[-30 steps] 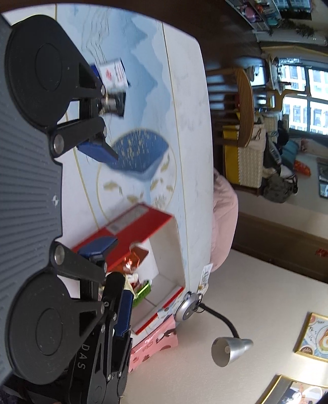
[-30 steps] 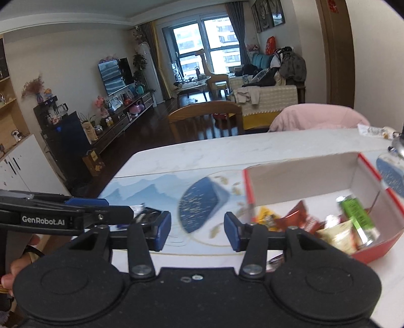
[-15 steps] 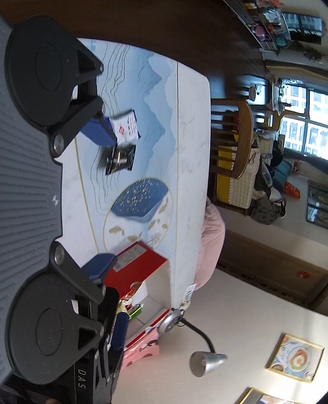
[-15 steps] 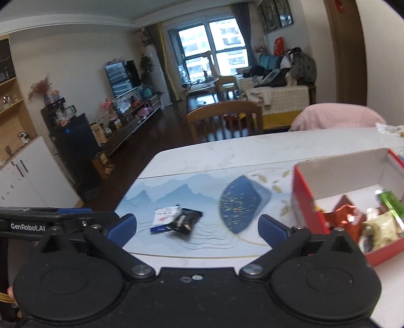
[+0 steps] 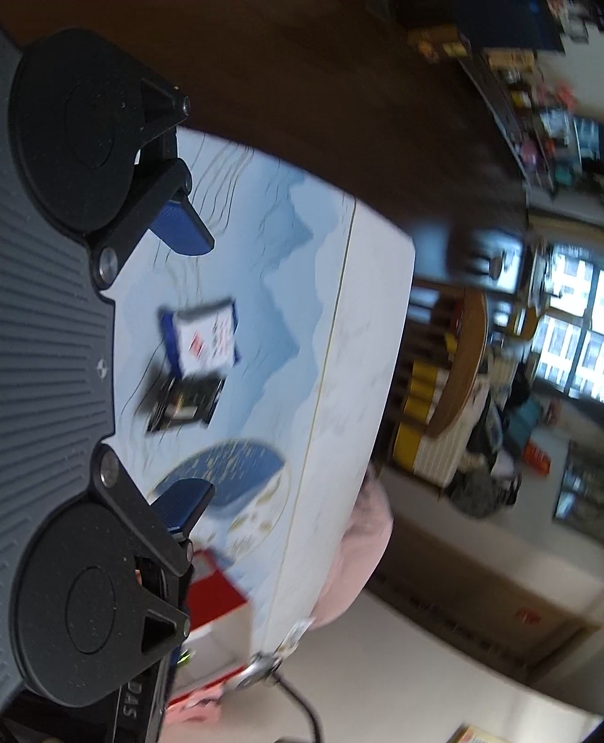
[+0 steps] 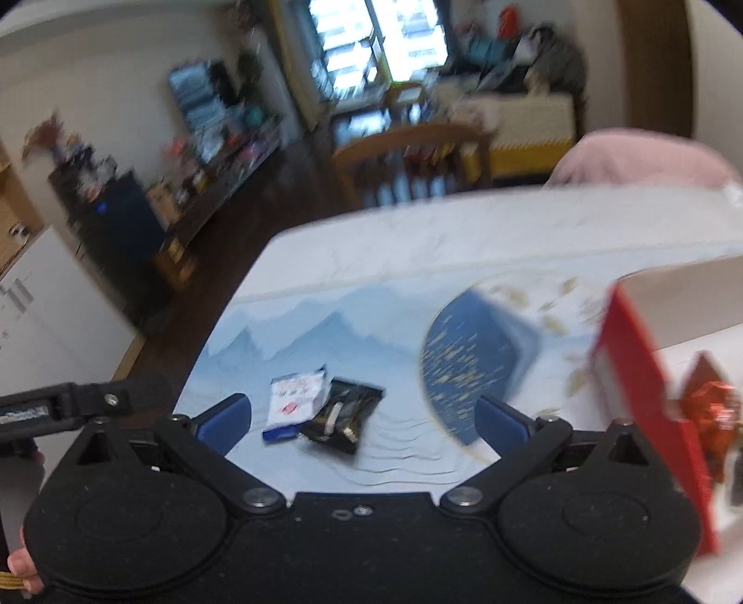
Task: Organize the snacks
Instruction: 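Withdraw both tools from the box toward the last two packets, then grasp the white biscuit packet with the left gripper while the right grasps the black packet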
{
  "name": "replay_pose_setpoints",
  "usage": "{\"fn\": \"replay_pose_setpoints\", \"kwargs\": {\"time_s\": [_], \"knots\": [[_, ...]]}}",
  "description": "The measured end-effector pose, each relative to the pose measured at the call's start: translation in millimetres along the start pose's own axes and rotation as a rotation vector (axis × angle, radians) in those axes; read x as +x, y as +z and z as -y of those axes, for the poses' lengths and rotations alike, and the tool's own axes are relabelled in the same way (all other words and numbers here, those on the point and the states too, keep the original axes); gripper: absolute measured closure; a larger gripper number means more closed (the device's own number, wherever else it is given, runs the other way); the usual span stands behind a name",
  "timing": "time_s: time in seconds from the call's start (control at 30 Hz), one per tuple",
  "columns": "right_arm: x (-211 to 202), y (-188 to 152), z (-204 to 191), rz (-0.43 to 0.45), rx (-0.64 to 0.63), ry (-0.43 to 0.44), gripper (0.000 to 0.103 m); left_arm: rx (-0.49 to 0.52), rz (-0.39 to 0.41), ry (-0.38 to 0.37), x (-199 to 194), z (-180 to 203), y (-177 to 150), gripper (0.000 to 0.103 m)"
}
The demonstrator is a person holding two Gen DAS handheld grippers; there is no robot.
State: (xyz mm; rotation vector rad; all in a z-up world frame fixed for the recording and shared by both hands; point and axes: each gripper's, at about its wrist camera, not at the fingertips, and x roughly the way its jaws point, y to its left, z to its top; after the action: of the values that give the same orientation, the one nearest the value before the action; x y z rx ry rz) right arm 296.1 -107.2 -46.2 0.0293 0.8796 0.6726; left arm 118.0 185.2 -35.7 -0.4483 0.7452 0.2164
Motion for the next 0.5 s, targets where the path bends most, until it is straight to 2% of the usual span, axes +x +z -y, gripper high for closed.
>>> {"fn": "replay_pose_setpoints", "kwargs": {"time_s": [0.17, 0.3, 0.5], "knots": [[54, 8, -11, -0.124, -0.039, -0.034, 0.001, -0.026, 0.000, 0.094, 11, -16, 0, 0.000], [88, 10, -21, -0.164, -0.092, -0.030, 0.003, -0.061, -0.014, 0.129, 18, -26, -3, 0.000], [126, 9, -23, -0.250, -0.065, -0.049, 0.016, -0.102, -0.034, 0.173, 28, -38, -2, 0.000]]}}
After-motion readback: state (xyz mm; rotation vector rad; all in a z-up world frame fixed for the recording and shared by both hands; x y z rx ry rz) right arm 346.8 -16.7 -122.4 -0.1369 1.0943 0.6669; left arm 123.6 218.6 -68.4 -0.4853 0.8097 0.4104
